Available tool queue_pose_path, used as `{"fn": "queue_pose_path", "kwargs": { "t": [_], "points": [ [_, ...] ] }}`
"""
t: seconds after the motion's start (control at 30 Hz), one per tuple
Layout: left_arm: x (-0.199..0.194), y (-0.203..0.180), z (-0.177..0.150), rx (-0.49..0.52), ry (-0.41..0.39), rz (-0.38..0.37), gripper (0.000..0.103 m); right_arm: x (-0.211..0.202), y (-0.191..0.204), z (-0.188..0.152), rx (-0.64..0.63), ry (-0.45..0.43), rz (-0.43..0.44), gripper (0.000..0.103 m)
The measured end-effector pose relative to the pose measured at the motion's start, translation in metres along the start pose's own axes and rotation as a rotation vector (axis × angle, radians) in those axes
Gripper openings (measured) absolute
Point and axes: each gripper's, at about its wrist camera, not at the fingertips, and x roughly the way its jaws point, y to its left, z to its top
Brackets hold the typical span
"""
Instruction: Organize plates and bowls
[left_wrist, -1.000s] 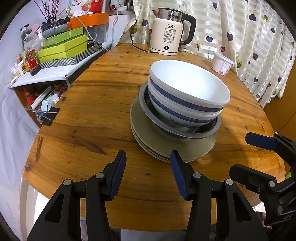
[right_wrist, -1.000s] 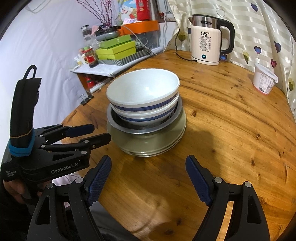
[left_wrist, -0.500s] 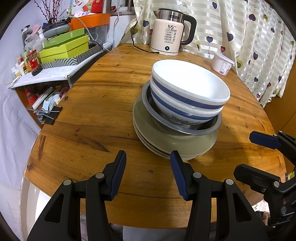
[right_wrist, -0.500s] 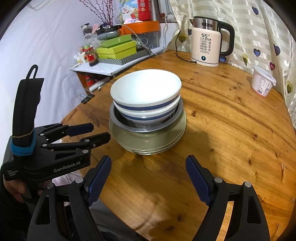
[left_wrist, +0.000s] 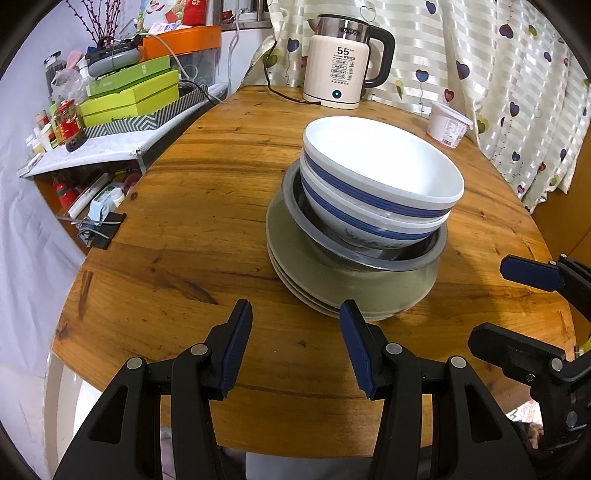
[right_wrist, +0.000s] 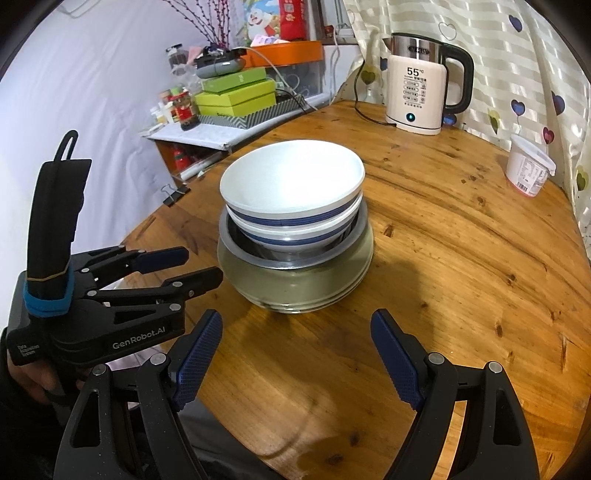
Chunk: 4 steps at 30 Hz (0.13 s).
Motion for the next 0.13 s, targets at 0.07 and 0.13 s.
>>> {"fn": "queue_pose_path", "kwargs": {
  "t": [0.07, 0.13],
  "points": [
    [0.0001, 0.0000, 0.0002, 0.000, 0.000, 0.000, 0.051, 0.0003, -0.0006, 0.0003, 0.001, 0.001, 0.001, 0.083],
    [-0.0001, 0.0006, -0.0003, -0.001, -0.001, 0.000, 0.051, 0.0004, -0.0009, 0.0004, 0.002, -0.001, 0.001, 0.083]
  ]
}}
